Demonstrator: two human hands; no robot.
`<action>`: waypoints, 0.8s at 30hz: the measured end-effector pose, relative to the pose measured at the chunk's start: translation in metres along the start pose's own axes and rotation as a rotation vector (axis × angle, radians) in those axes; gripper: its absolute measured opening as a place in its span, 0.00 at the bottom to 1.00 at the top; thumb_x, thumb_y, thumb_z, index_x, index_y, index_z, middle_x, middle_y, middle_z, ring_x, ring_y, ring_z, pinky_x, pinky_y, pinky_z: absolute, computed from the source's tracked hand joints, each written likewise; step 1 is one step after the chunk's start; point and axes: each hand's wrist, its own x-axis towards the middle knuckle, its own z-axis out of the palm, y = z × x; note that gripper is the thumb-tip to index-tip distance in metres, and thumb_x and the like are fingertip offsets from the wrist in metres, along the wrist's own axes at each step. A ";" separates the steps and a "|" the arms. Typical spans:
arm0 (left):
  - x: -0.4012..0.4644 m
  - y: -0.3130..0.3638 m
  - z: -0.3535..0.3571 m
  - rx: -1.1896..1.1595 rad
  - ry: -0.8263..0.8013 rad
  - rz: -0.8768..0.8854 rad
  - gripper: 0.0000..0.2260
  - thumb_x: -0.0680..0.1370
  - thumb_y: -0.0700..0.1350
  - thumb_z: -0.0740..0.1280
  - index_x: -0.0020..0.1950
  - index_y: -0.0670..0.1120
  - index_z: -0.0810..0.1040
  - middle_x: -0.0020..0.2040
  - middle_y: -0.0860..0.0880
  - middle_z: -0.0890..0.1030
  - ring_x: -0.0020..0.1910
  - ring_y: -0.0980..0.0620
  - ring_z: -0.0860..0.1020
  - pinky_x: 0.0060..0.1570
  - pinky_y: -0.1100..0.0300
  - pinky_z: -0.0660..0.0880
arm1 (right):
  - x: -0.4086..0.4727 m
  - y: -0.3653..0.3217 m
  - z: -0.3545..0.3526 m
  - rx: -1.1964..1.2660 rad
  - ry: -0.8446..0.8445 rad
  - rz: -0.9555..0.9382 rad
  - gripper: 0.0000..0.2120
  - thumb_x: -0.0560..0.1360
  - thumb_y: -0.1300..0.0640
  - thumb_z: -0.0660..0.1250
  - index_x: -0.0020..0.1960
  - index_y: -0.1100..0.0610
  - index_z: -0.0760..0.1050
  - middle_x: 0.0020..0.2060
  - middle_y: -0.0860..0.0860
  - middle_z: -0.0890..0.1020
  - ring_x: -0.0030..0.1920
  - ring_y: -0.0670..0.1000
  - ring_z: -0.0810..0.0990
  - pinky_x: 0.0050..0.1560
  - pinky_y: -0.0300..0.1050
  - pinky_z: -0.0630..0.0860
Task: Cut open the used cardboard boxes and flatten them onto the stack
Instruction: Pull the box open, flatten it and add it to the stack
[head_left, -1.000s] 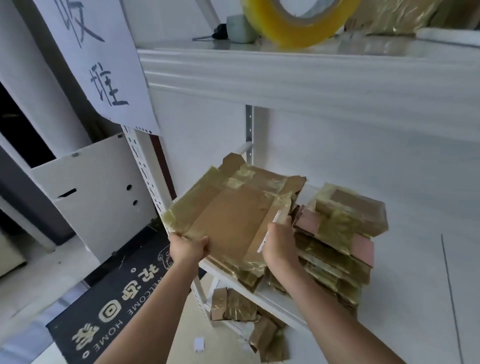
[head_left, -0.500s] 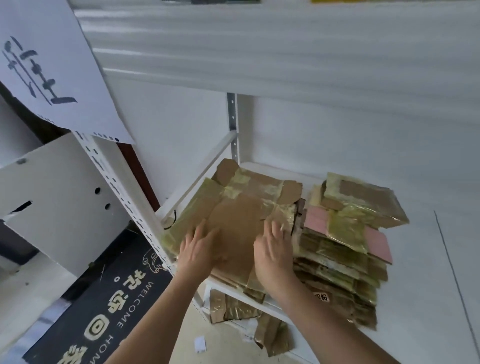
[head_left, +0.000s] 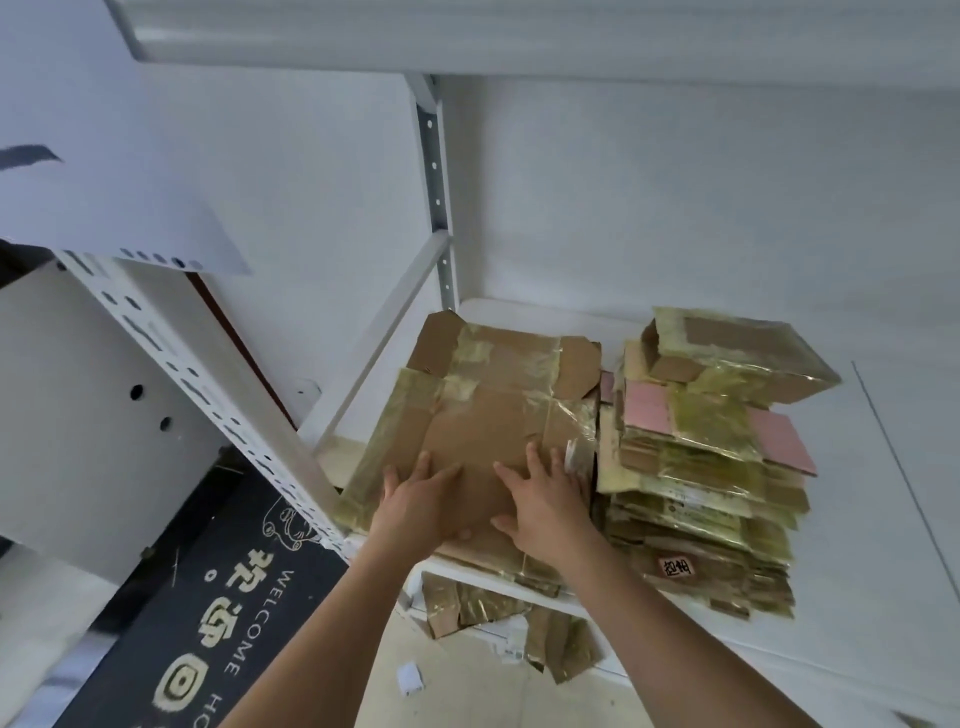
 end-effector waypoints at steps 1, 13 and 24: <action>0.000 0.000 0.000 -0.003 0.001 0.003 0.40 0.72 0.61 0.71 0.77 0.64 0.51 0.81 0.53 0.47 0.76 0.34 0.47 0.71 0.40 0.62 | 0.001 0.000 0.001 0.004 -0.006 0.001 0.34 0.79 0.40 0.62 0.80 0.43 0.50 0.80 0.58 0.44 0.78 0.67 0.44 0.74 0.65 0.51; -0.026 0.004 -0.016 0.041 0.115 0.004 0.32 0.75 0.58 0.70 0.75 0.60 0.60 0.76 0.49 0.57 0.73 0.42 0.58 0.63 0.42 0.70 | -0.023 -0.006 -0.012 0.068 0.287 -0.074 0.19 0.78 0.51 0.65 0.68 0.53 0.72 0.69 0.53 0.66 0.72 0.59 0.63 0.71 0.60 0.64; -0.103 0.085 -0.058 0.148 0.641 0.008 0.14 0.80 0.55 0.61 0.62 0.53 0.77 0.62 0.54 0.76 0.56 0.52 0.77 0.36 0.59 0.73 | -0.101 0.048 -0.089 0.165 0.688 -0.275 0.14 0.78 0.55 0.66 0.62 0.55 0.76 0.56 0.52 0.75 0.55 0.51 0.75 0.54 0.44 0.78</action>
